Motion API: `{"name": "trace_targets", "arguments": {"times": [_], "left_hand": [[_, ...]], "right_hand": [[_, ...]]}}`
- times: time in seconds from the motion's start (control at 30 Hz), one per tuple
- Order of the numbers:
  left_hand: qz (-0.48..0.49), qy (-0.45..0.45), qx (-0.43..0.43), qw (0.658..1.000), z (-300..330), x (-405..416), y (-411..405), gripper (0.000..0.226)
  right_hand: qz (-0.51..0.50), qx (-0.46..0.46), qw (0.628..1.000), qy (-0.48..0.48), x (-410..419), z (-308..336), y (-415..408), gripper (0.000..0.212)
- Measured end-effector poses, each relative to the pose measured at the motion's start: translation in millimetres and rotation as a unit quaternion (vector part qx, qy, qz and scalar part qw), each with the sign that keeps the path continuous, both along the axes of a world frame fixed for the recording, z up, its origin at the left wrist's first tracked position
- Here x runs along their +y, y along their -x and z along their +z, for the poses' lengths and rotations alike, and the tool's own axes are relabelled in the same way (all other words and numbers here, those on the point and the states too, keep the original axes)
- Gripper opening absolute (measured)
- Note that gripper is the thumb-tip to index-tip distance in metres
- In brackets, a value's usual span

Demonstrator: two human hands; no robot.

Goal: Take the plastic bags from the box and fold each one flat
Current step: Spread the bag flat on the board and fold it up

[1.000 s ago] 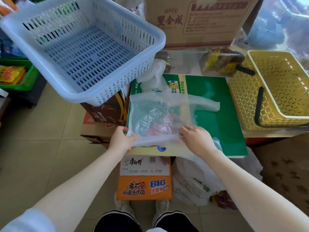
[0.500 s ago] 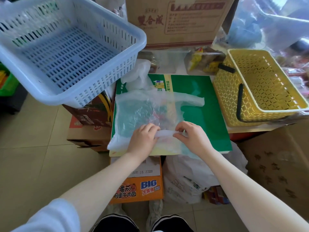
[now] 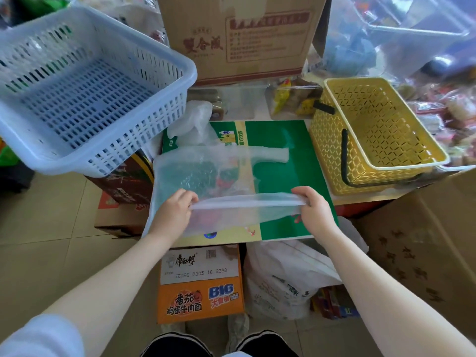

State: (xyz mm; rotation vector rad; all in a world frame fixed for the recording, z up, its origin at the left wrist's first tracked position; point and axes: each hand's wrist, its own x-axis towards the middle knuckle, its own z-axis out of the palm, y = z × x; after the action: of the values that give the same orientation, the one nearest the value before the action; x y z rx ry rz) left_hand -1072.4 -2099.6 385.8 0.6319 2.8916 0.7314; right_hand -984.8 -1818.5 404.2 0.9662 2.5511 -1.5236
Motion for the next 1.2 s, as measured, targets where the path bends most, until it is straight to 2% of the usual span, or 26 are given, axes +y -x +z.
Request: {"name": "trace_targets", "arguments": {"times": [0.07,0.1,0.13,0.17,0.2,0.27,0.33,0.43,0.5,0.63,0.77,0.93,0.97,1.07,1.13,1.2], "left_hand": [[0.006,0.028,0.002,1.000,-4.6,-4.7,-0.9,0.027],[0.012,0.036,0.008,0.999,-5.9,-6.1,-2.2,0.027],[0.017,0.043,0.015,0.999,-6.2,-6.5,-3.7,0.026],[0.019,0.045,0.024,0.999,-5.5,-6.2,-5.7,0.025],[0.020,0.040,0.028,0.999,-4.6,-4.8,-7.6,0.023],[0.016,0.012,0.021,1.000,0.1,-0.4,-11.5,0.022],[-0.008,-0.034,0.014,0.999,6.3,3.6,-15.4,0.023],[-0.047,-0.069,0.024,0.996,15.4,4.0,-19.3,0.028],[-0.042,-0.071,0.014,0.997,17.4,-1.1,-18.2,0.031],[-0.064,0.022,0.025,0.997,1.2,-30.0,-13.3,0.033],[-0.057,0.022,0.023,0.998,-6.4,-51.2,-9.3,0.030],[-0.107,0.043,0.064,0.991,-6.0,-50.7,4.6,0.050],[-0.126,0.063,0.067,0.988,-11.0,-55.0,8.0,0.053],[-0.185,0.149,0.080,0.968,-27.8,-76.8,11.1,0.064],[-0.206,0.209,0.082,0.952,-35.7,-88.9,9.0,0.071],[-0.223,0.237,0.051,0.944,-39.4,-93.6,8.2,0.078]], "right_hand": [[-0.040,-0.002,0.998,0.038,1.1,0.9,2.6,0.051],[-0.047,-0.013,0.999,0.020,1.8,0.0,2.7,0.051],[-0.025,-0.041,0.998,-0.040,1.5,-0.8,2.7,0.051],[0.029,-0.086,0.985,-0.144,0.3,-1.6,1.5,0.051],[0.099,-0.109,0.957,-0.248,-2.8,-1.8,-0.2,0.052],[0.239,-0.054,0.902,-0.356,-17.0,-0.2,1.3,0.057],[0.353,0.046,0.853,-0.381,-39.6,3.5,10.5,0.056],[0.394,0.175,0.804,-0.409,-75.9,-2.6,22.5,0.025],[0.375,0.192,0.805,-0.418,-90.5,-7.4,30.1,0.010],[0.289,0.194,0.842,-0.413,-85.5,-14.7,39.3,0.010],[0.285,0.171,0.833,-0.443,-67.6,-13.4,43.7,0.006],[0.315,0.123,0.831,-0.442,-75.7,-30.4,41.0,0.018],[0.343,0.108,0.821,-0.443,-80.0,-37.0,37.0,0.019],[0.421,0.040,0.791,-0.442,-95.1,-56.2,22.4,0.049],[0.442,0.029,0.780,-0.441,-104.0,-64.4,15.4,0.055],[0.455,0.033,0.788,-0.414,-112.3,-67.8,14.5,0.054]]}}
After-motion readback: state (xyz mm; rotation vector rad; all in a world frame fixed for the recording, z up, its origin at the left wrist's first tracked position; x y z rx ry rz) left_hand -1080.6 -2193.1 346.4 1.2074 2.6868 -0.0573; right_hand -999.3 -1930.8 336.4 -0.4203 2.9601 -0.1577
